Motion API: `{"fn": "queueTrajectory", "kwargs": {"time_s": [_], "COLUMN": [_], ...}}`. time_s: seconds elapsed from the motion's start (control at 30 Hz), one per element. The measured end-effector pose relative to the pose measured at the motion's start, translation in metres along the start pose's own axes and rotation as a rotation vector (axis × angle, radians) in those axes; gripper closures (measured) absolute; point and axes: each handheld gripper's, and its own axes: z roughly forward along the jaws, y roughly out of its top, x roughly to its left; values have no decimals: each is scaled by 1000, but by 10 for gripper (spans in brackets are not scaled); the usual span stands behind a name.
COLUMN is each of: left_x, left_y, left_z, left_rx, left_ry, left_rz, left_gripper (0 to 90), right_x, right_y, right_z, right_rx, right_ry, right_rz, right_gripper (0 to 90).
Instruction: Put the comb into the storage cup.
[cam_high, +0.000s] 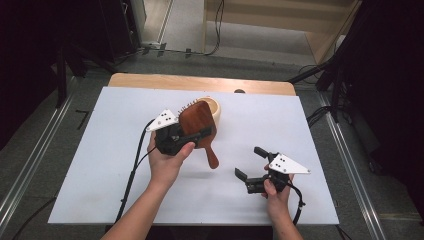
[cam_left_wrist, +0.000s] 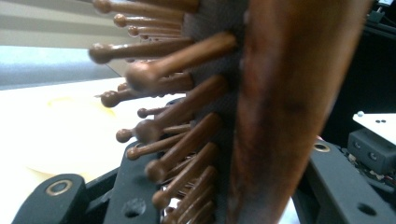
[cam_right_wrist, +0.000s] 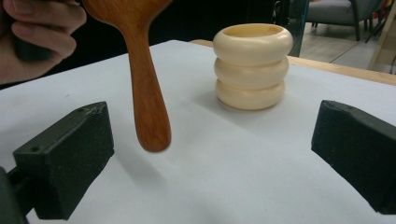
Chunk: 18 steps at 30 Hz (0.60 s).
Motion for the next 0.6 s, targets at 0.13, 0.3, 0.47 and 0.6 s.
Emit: {"fn": "queueTrajectory", "kwargs": {"time_s": [0.13, 0.3, 0.47, 0.6], "left_x": [3, 7, 10, 11], "left_y": [3, 6, 8, 13], "left_z": [-2, -4, -5, -7], "left_rx": [-8, -13, -19, -27], "left_ry": [10, 15, 24, 33], "left_rz": [2, 2, 3, 5], "left_gripper": [588, 588, 588, 588], "right_x": [-7, -15, -22, -27], "right_y": [-4, -9, -14, -18], "right_z": [-9, -21, -32, -42], "right_rx": [-10, -11, -8, -7], "right_ry": [-15, -37, -54, -68], "right_rz": [10, 16, 14, 27], "right_gripper": [0, 0, 0, 0]}}
